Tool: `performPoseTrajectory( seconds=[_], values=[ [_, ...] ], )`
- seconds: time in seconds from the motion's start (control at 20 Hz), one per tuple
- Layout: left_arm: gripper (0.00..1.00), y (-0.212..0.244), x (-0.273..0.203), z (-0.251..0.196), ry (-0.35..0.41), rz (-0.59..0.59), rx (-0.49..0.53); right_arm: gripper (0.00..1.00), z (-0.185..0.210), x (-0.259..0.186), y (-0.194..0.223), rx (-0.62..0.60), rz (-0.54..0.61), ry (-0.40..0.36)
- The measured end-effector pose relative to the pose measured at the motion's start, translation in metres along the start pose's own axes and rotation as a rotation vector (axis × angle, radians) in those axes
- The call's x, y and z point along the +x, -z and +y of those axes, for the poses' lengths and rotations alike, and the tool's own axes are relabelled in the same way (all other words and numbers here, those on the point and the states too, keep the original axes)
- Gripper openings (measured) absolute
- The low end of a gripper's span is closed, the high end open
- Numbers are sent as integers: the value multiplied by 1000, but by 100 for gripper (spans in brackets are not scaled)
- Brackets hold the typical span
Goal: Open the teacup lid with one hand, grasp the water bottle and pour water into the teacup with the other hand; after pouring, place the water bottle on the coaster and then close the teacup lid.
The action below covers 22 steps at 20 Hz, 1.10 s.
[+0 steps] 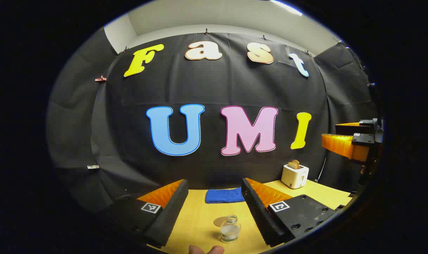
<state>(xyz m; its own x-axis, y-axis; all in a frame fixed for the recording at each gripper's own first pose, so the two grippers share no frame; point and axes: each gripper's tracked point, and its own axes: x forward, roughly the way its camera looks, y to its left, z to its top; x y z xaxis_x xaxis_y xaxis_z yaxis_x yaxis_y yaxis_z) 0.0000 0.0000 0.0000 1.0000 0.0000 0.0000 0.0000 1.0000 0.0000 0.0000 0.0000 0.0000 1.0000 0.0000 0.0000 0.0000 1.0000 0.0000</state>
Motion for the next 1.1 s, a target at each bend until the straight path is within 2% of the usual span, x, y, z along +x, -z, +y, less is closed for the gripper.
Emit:
performPoseTrajectory(
  seconds=[0.55,0.8,0.95,1.1],
  values=[
    [96,0,-3,-4,8,1,1,97,2,0,5,-7,7,-8],
    [96,18,1,-8,15,22,-24,97,8,12,14,4,6,-29],
    [96,35,5,-9,12,42,-24,97,18,18,36,0,21,-54],
    [96,67,12,-14,18,66,-20,97,30,25,79,-1,62,-94]
  ],
)
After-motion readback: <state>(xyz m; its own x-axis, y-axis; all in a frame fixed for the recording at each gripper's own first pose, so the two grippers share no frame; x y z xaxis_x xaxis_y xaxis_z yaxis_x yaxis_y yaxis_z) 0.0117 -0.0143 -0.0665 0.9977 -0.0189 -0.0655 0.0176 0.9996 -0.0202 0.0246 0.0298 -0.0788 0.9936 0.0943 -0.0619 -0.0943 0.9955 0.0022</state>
